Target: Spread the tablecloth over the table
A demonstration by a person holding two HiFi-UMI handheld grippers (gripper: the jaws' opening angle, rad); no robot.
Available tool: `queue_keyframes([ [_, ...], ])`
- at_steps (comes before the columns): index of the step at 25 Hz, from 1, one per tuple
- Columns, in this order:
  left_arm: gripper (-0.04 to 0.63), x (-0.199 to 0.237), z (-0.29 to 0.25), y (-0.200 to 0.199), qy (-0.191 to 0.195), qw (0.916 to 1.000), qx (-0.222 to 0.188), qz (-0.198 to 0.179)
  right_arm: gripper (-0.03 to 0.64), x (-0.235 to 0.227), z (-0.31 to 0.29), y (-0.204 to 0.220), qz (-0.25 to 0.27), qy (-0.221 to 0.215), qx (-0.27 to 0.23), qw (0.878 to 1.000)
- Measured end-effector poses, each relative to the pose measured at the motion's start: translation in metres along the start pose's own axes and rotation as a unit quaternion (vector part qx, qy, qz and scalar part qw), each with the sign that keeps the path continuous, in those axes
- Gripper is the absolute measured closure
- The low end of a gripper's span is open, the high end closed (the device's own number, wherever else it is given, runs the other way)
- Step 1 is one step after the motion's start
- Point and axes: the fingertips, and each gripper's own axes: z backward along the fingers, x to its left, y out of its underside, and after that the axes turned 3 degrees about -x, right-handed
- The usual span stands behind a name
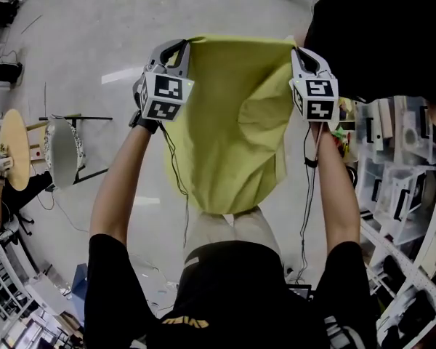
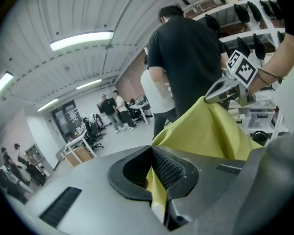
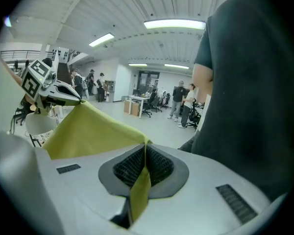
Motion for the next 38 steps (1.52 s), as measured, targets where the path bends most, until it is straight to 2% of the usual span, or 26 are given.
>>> queue_keyframes([
  [5,0.575,-0.012,-0.017,0.045,0.008,0.9991,0.027,0.031,0.609,0.017,-0.022,0.034,-0.033,0.000,0.039,0.999],
  [7,0.571,-0.017,-0.022,0.059,-0.007,0.9993,0.032,0.020,0.604,0.025,-0.032,0.052,-0.030,-0.011,0.068,0.997],
  [8,0.459,-0.019,-0.024,0.064,-0.015,0.9993,0.032,0.013,0.580,0.030,-0.037,0.058,-0.024,-0.021,0.080,0.996],
  [9,0.377,-0.021,-0.026,0.067,-0.017,0.9993,0.032,0.012,0.532,0.035,-0.040,0.061,-0.022,-0.032,0.087,0.995],
  [10,0.371,-0.024,-0.027,0.070,-0.013,0.9992,0.034,0.017,0.495,0.040,-0.043,0.062,-0.023,-0.041,0.089,0.995],
  [12,0.373,-0.031,-0.026,0.071,-0.002,0.9990,0.036,0.025,0.356,0.046,-0.043,0.061,-0.034,-0.054,0.087,0.994],
  [13,0.374,-0.034,-0.025,0.071,0.003,0.9991,0.035,0.026,0.325,0.049,-0.042,0.061,-0.039,-0.058,0.086,0.994],
  [17,0.379,-0.043,-0.012,0.084,0.012,0.9979,0.041,0.049,0.322,0.057,-0.029,0.072,-0.054,-0.063,0.091,0.992],
  [22,0.388,-0.066,0.016,0.145,0.027,0.9899,0.087,0.109,0.327,0.077,-0.004,0.130,-0.085,-0.069,0.135,0.985],
  [26,0.390,-0.090,0.061,0.226,0.037,0.9733,0.149,0.171,0.336,0.091,0.037,0.209,-0.125,-0.069,0.189,0.971],
  [28,0.394,-0.101,0.096,0.278,0.031,0.9574,0.191,0.214,0.364,0.098,0.071,0.259,-0.145,-0.065,0.226,0.961],
  [31,0.405,-0.122,0.151,0.350,0.024,0.9285,0.253,0.271,0.379,0.118,0.129,0.336,-0.168,-0.071,0.292,0.939],
  [33,0.417,-0.137,0.180,0.385,0.024,0.9109,0.282,0.300,0.390,0.134,0.158,0.377,-0.176,-0.078,0.328,0.925],
  [35,0.428,-0.154,0.200,0.410,0.027,0.8967,0.300,0.324,0.399,0.149,0.175,0.403,-0.180,-0.081,0.354,0.914],
  [38,0.483,-0.175,0.212,0.427,0.034,0.8895,0.299,0.344,0.436,0.164,0.179,0.425,-0.183,-0.083,0.369,0.907],
])
